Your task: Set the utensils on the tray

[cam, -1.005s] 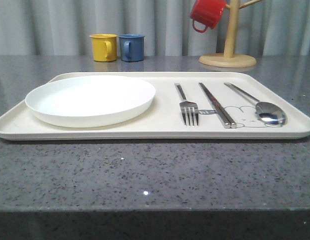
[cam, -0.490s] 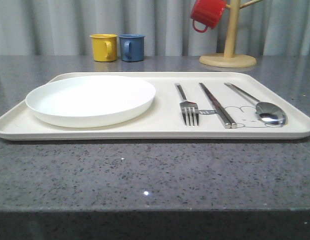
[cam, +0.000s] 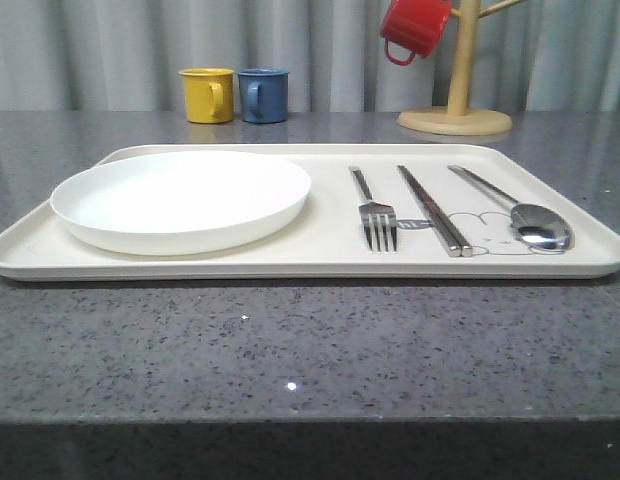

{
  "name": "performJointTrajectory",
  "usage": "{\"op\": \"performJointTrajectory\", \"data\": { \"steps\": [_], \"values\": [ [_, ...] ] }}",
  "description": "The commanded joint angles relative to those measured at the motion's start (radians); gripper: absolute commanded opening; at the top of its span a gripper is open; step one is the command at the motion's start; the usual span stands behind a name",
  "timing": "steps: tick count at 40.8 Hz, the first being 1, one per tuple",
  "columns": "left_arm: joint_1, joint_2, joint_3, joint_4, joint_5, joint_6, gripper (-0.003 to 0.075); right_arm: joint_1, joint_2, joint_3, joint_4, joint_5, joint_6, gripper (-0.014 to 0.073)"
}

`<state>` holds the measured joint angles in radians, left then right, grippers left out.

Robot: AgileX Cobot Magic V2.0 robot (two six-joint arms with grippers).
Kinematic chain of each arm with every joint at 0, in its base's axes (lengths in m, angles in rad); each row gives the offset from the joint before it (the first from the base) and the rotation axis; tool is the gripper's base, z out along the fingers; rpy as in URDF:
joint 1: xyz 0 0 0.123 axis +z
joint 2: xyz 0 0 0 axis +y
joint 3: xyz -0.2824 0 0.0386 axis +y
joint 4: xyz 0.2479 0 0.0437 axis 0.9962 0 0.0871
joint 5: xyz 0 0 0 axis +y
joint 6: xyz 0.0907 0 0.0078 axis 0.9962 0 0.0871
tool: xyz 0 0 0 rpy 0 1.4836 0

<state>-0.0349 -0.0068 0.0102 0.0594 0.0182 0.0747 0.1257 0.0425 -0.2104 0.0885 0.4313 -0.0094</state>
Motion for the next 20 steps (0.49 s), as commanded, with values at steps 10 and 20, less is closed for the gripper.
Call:
{"op": "performJointTrajectory", "data": {
  "steps": [10, 20],
  "values": [
    [0.001, -0.023, -0.003, -0.01, -0.089, -0.01, -0.0018, -0.06, -0.07, 0.24, -0.007, -0.405, -0.007, -0.0122],
    [0.001, -0.023, -0.003, -0.01, -0.089, -0.01, -0.0018, -0.087, -0.07, 0.236, -0.007, -0.385, -0.007, -0.0122]
  ]
}}
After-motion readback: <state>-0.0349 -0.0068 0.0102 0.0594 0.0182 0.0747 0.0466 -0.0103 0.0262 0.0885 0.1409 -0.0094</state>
